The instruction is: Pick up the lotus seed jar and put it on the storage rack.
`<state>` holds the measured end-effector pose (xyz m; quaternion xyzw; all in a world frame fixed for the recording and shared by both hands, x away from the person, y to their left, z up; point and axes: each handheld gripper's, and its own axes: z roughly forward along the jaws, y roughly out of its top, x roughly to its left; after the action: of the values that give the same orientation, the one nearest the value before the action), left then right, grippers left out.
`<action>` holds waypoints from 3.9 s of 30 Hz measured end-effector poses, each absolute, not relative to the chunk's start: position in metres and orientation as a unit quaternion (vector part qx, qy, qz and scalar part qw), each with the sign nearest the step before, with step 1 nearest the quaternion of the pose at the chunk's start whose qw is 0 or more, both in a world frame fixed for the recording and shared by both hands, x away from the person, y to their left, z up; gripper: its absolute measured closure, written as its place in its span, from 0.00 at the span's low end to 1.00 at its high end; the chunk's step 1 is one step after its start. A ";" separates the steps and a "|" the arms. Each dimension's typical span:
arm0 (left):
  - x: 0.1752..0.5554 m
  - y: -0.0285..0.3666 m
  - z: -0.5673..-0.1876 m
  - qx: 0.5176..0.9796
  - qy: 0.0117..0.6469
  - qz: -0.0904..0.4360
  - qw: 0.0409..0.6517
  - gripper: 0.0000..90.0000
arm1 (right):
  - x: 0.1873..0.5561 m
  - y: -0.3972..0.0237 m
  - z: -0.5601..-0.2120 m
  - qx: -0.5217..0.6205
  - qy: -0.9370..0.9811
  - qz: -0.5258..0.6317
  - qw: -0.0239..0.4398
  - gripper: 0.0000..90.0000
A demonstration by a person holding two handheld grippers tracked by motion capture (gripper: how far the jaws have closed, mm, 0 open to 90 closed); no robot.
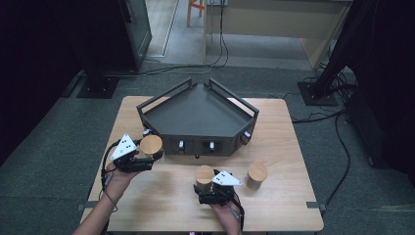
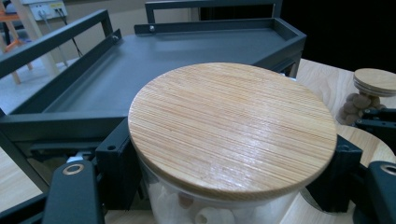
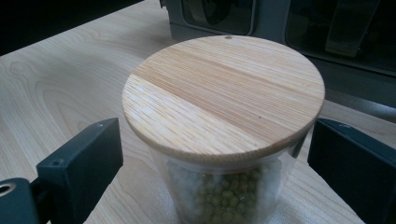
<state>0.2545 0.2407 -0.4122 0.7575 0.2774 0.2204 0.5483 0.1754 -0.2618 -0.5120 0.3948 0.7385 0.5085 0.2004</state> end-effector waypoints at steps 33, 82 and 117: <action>0.279 0.234 -0.381 0.751 0.280 0.240 0.548 0.28 | 0.176 -0.261 -0.512 0.397 0.739 0.507 0.200 0.03; 0.315 0.216 -0.373 0.738 0.306 0.254 0.545 0.28 | 0.175 -0.263 -0.513 0.396 0.736 0.512 0.198 0.03; 0.337 0.194 -0.375 0.742 0.315 0.270 0.527 0.28 | 0.175 -0.262 -0.512 0.395 0.740 0.508 0.196 0.03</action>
<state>0.3375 0.1941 -0.3749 0.7417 0.3151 0.2705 0.5268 0.1752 -0.2622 -0.5117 0.3951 0.7399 0.5082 0.1955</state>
